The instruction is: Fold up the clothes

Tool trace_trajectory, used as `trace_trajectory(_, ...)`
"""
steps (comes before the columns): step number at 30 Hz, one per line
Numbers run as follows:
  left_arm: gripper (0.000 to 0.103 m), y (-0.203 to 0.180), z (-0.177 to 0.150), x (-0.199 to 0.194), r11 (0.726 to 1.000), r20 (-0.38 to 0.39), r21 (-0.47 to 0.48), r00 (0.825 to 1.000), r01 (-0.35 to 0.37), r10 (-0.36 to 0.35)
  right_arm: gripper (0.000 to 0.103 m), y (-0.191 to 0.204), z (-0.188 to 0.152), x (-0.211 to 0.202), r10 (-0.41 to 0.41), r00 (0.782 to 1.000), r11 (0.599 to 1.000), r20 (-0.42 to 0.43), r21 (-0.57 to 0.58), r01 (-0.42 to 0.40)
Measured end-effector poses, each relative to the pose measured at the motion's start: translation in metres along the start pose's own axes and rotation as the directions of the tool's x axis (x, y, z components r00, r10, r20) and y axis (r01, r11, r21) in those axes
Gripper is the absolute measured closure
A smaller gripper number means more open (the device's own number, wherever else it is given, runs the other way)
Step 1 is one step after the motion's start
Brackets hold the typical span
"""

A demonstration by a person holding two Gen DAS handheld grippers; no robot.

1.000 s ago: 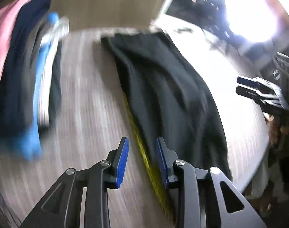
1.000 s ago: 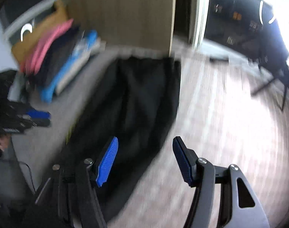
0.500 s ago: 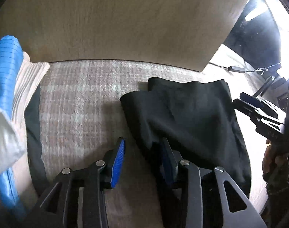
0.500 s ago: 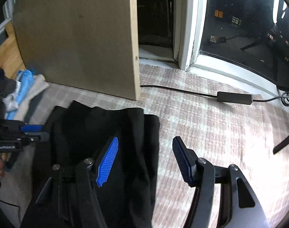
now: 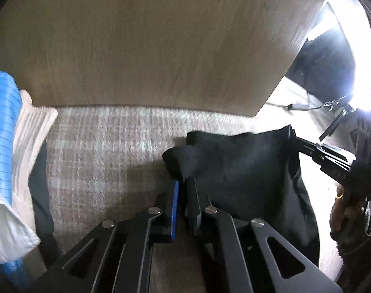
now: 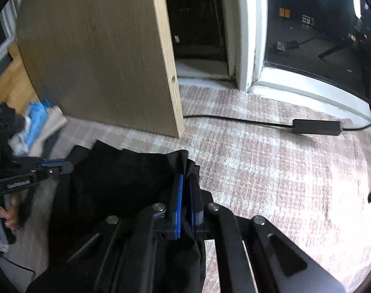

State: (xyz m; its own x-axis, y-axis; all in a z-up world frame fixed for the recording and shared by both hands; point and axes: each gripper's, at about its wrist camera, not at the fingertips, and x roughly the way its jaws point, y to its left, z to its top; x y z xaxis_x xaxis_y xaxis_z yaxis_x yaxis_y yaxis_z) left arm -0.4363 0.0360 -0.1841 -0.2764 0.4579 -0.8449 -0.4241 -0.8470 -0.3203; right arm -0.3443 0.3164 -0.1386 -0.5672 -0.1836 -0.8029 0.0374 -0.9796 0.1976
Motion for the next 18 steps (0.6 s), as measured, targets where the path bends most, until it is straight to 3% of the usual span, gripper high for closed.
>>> trace_trajectory(6,0.101,-0.015,0.006,0.007,0.998,0.000,0.065,1.000,-0.007,0.007,0.098,-0.007,-0.005,-0.009,-0.003,1.000,1.000,0.009,0.017,0.003)
trace_trajectory(12,0.101,-0.030,0.015,0.006,0.992,0.047,0.126,0.999,-0.022,0.016,0.098,-0.022,-0.006,-0.024,-0.015,0.998,0.998,0.054,0.056,0.012)
trace_trajectory(14,0.101,-0.029,0.021,0.014,0.991,0.053,0.131,0.998,-0.038,0.031,0.097,-0.026,-0.002,-0.014,-0.051,0.998,0.997,0.037,0.063,0.048)
trace_trajectory(16,0.101,-0.020,0.025,0.027,0.995,0.003,0.095,1.000,-0.019,0.019,0.088,-0.032,0.000,-0.001,-0.072,0.997,0.993,-0.028,0.089,0.075)
trace_trajectory(18,0.101,-0.017,0.024,0.030,0.995,-0.008,0.097,1.000,-0.012,0.013,0.088,-0.040,-0.003,-0.003,-0.035,0.999,0.989,-0.028,0.143,0.039)
